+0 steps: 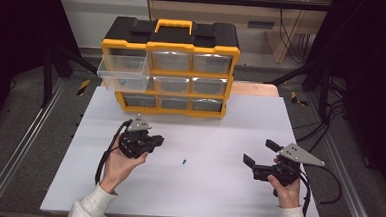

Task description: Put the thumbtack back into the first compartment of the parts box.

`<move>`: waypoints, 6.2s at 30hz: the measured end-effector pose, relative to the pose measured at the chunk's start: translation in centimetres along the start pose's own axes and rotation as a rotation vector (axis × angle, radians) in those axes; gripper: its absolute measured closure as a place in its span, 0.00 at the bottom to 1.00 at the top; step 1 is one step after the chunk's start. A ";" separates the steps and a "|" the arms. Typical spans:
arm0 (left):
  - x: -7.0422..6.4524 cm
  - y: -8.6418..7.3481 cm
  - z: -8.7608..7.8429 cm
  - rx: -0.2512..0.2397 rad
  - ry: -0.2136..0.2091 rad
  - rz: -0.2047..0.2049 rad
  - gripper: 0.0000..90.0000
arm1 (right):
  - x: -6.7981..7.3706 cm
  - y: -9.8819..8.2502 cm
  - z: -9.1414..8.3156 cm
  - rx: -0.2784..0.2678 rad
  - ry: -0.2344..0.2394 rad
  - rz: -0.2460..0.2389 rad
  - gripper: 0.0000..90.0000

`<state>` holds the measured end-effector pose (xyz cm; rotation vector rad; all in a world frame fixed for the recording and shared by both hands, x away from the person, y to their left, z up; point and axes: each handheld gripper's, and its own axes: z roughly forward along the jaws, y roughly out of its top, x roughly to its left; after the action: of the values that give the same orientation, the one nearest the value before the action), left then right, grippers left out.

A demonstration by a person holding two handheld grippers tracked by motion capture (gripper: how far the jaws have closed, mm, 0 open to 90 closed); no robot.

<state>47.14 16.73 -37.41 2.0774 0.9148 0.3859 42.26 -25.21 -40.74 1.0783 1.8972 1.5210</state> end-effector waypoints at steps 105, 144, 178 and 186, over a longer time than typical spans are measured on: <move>5.9 14.9 -12.3 -0.202 0.225 0.025 0.93 | -0.2 0.0 -0.1 -0.005 -0.005 0.011 0.02; 10.3 14.7 -7.8 -0.114 0.323 0.020 0.93 | -0.3 0.0 -0.1 -0.005 -0.004 0.016 0.03; 9.0 14.5 -8.4 -0.219 0.329 0.036 0.37 | -0.2 0.0 -0.1 -0.005 -0.004 0.010 0.02; 7.5 13.7 -10.1 -0.291 0.257 0.034 0.13 | -0.2 0.0 -0.1 -0.007 -0.006 0.009 0.02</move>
<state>53.28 22.28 -20.72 1.8040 0.9119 0.7713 42.34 -25.42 -40.73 1.0882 1.8845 1.5266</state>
